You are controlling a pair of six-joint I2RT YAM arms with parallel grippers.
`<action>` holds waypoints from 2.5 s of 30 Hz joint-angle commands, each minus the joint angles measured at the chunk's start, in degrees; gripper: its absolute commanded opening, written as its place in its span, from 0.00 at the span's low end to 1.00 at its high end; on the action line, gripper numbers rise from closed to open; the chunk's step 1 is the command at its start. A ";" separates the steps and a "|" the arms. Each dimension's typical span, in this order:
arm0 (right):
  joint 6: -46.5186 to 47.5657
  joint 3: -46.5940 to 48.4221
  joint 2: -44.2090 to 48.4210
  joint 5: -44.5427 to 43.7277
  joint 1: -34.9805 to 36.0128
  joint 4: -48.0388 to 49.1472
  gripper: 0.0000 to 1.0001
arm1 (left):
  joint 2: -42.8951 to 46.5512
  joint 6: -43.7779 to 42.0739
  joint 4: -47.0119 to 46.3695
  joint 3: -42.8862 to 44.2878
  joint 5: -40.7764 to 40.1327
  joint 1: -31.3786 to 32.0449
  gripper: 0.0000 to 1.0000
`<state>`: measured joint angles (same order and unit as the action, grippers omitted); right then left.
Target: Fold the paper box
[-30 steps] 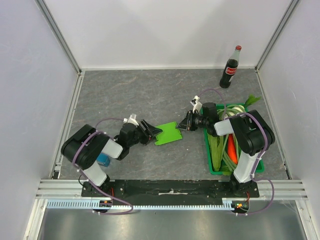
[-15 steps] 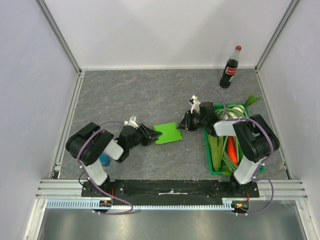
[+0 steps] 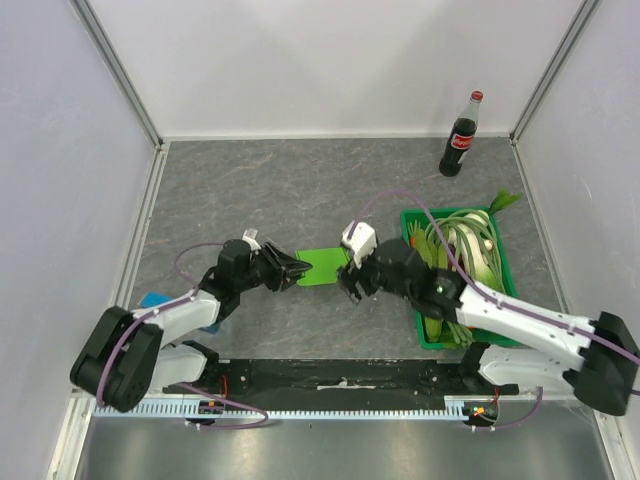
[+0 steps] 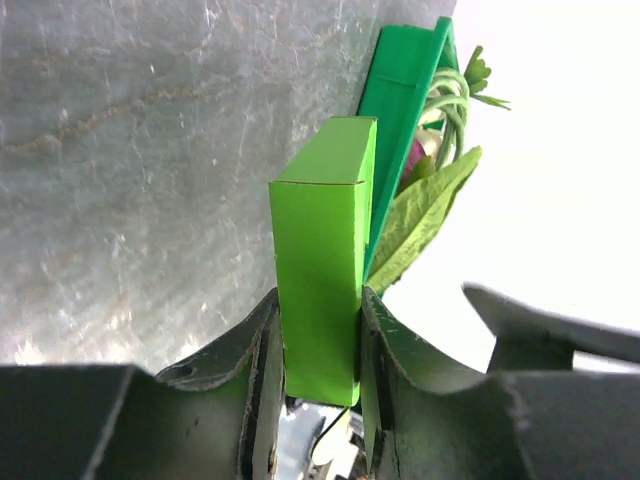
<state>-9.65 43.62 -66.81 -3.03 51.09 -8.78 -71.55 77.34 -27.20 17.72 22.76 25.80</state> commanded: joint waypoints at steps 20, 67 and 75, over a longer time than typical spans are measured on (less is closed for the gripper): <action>35.14 -0.89 -12.56 -48.40 31.09 25.20 0.54 | 17.05 13.80 25.00 2.41 20.04 -5.85 0.14; 10.88 8.94 -17.40 10.94 1.03 -10.21 0.28 | 6.44 -84.62 35.10 24.29 -0.54 9.62 0.48; 10.62 8.24 -15.99 11.29 0.76 -9.33 0.27 | 1.06 -89.21 35.55 27.10 4.48 9.18 0.49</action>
<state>0.40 51.79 -83.33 7.25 52.10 -17.23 -69.47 -5.74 8.91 41.69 23.20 34.76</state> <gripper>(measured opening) 0.349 0.501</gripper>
